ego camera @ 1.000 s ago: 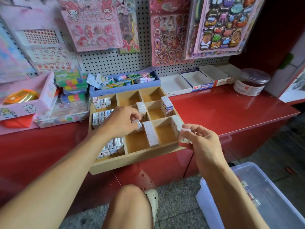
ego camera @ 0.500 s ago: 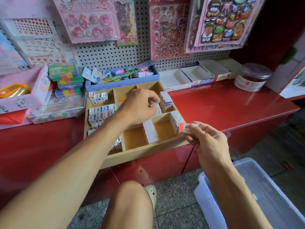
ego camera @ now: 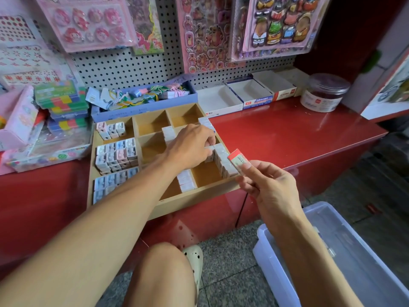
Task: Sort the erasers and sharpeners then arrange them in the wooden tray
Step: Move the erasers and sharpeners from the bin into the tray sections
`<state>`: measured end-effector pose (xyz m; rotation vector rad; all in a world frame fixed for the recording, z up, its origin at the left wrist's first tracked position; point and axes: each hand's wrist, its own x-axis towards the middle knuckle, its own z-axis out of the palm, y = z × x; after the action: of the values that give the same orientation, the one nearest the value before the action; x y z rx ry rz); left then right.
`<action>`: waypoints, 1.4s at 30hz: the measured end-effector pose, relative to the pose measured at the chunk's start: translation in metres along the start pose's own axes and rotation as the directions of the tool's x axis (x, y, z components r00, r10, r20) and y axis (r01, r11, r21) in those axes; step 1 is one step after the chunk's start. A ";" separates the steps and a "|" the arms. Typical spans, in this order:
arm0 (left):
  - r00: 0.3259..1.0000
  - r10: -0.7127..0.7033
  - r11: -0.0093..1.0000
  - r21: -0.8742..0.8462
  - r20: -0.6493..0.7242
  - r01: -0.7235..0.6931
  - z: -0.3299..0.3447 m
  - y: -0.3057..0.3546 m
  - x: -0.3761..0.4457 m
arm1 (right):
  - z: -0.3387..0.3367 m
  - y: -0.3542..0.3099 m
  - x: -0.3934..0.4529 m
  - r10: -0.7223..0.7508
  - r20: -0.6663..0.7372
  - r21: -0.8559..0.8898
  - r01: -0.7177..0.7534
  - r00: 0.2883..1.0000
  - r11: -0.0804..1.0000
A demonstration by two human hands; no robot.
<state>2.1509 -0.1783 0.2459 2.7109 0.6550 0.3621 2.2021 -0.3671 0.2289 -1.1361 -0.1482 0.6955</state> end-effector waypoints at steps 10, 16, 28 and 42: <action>0.995 -0.101 0.865 -0.494 -0.012 0.082 -0.027 0.015 -0.022 | 0.009 -0.004 -0.008 0.002 0.043 -0.064 0.000 0.999 0.998; 0.987 0.028 0.723 -0.685 0.160 0.090 -0.056 0.022 -0.055 | 0.026 -0.005 -0.019 -0.017 0.144 -0.210 0.048 0.989 0.977; 0.965 -0.259 0.964 -0.075 -0.032 0.256 -0.055 -0.054 -0.079 | -0.015 -0.006 -0.026 -0.144 -0.086 -0.435 0.093 0.986 0.896; 0.980 -0.110 0.988 0.086 -0.169 0.126 -0.020 -0.049 -0.073 | -0.065 -0.007 -0.029 -0.168 -0.244 -0.448 0.043 0.955 0.893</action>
<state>2.0626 -0.1665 0.2335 2.7359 0.8965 0.5402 2.2114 -0.4362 0.2133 -1.6361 -0.1317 0.4035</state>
